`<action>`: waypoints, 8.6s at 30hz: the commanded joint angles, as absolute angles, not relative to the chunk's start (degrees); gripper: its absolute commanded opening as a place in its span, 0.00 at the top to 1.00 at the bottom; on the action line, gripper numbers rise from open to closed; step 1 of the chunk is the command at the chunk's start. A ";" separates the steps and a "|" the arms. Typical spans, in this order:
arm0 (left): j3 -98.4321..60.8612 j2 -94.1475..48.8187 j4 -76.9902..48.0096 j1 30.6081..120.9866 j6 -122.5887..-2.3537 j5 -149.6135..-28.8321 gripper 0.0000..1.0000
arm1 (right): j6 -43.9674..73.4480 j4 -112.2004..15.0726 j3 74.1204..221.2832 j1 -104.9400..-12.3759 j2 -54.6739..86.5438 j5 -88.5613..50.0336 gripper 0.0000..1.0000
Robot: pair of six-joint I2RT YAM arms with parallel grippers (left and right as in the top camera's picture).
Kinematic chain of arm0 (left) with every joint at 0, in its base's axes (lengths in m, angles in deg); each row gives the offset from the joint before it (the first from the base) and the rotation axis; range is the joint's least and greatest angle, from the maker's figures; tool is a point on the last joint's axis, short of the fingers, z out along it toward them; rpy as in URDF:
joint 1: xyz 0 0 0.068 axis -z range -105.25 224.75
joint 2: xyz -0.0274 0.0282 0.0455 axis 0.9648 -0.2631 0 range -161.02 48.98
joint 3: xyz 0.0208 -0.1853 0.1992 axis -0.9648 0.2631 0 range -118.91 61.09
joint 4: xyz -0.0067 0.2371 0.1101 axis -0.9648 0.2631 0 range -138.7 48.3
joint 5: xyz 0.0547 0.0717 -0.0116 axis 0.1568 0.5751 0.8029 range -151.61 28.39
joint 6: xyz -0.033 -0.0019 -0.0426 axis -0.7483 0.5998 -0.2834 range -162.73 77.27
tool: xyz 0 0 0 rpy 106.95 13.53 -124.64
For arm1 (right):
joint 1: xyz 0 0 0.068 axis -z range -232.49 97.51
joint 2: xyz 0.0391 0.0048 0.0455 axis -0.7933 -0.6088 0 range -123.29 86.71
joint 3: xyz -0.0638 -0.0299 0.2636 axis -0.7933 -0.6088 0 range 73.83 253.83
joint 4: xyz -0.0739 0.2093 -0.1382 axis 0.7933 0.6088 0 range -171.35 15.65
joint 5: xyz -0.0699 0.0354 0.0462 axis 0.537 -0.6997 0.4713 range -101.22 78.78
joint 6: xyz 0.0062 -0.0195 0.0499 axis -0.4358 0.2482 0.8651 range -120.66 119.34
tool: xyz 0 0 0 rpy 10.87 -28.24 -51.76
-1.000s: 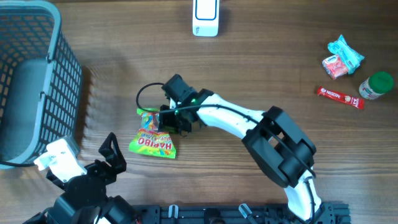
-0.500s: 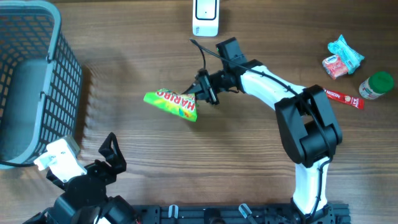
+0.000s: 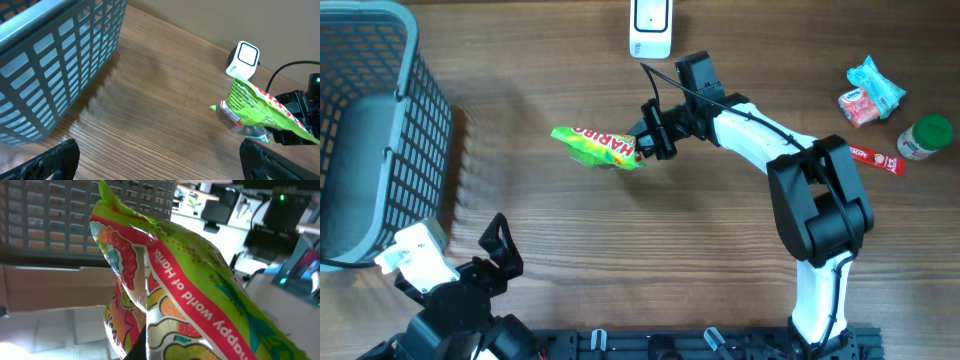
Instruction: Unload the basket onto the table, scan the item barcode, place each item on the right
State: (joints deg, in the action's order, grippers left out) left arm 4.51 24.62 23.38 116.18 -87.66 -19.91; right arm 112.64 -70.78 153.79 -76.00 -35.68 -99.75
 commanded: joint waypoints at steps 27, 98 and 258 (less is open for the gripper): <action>4.67 24.82 23.38 115.83 -88.40 -19.78 0.00 | 117.80 -30.37 154.18 -70.84 -36.20 -94.75 0.96; 4.67 24.82 23.38 115.83 -88.40 -19.78 0.00 | 76.29 -117.51 177.33 -76.26 -52.71 -17.64 0.96; 4.67 24.82 23.38 115.83 -88.40 -19.78 0.00 | 13.41 -82.89 83.91 -55.96 86.50 -14.09 0.00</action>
State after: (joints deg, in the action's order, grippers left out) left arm 4.58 24.62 23.38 116.18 -87.68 -19.91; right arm 12.75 -81.12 87.10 -55.08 85.23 -20.72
